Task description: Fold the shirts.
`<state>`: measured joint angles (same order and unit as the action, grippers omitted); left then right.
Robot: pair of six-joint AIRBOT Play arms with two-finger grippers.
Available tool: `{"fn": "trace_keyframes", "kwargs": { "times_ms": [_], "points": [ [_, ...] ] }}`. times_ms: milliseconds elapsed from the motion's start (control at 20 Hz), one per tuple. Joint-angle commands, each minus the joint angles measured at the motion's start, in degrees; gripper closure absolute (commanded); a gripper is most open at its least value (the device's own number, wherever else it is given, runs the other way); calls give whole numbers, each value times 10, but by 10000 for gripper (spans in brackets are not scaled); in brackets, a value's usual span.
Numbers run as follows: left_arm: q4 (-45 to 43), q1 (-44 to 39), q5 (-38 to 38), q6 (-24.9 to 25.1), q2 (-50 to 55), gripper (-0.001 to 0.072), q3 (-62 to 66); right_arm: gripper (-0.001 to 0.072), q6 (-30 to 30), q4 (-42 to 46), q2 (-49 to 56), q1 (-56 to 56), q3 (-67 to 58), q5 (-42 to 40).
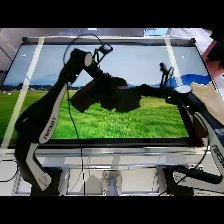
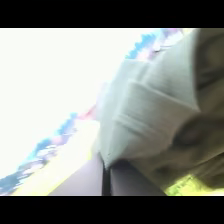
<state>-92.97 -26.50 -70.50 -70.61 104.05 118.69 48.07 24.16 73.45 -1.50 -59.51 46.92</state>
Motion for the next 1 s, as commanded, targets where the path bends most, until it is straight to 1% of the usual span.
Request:
{"fn": "trace_keyframes", "kwargs": {
  "times_ms": [0, 100, 200, 300, 400, 450, 500, 600, 700, 800, 850, 900, 950],
  "points": [
    [-37, 0, -19, -17, -113, 697, 4, 682, 85, 117, -113, 28, -80, 32],
    [-24, -3, -30, -17, -185, 698, 4, 683, 127, 171, -172, 27, -140, 37],
    [-18, -15, -48, -26, -255, 698, 4, 683, 156, 202, -217, 27, -202, 40],
    [-16, -32, -78, -76, -320, 698, 4, 684, 170, 229, -240, 27, -261, 39],
    [0, -40, -131, -122, -370, 698, 3, 684, 198, 256, -241, 27, -301, 45],
    [14, -40, -163, -138, -386, 698, 3, 684, 199, 258, -240, 27, -303, 44],
    [17, -40, -189, -147, -395, 698, -4, 684, 201, 265, -236, 27, -303, 51],
    [23, -40, -225, -151, -399, 698, -45, 684, 214, 269, -212, 27, -303, 65],
    [15, -39, -203, -151, -399, 698, -137, 684, 214, 269, -168, 25, -301, 64],
    [0, -39, -137, -153, -399, 698, -259, 683, 214, 269, -105, 20, -298, 58],
    [-27, -39, -93, -173, -398, 698, -323, 683, 214, 269, -66, 12, -296, 47],
    [-71, -38, -54, -217, -397, 698, -380, 683, 214, 269, -24, 1, -293, 30],
    [-120, -34, -23, -271, -394, 698, -433, 683, 214, 269, 14, -11, -293, 14]
  ]
}}
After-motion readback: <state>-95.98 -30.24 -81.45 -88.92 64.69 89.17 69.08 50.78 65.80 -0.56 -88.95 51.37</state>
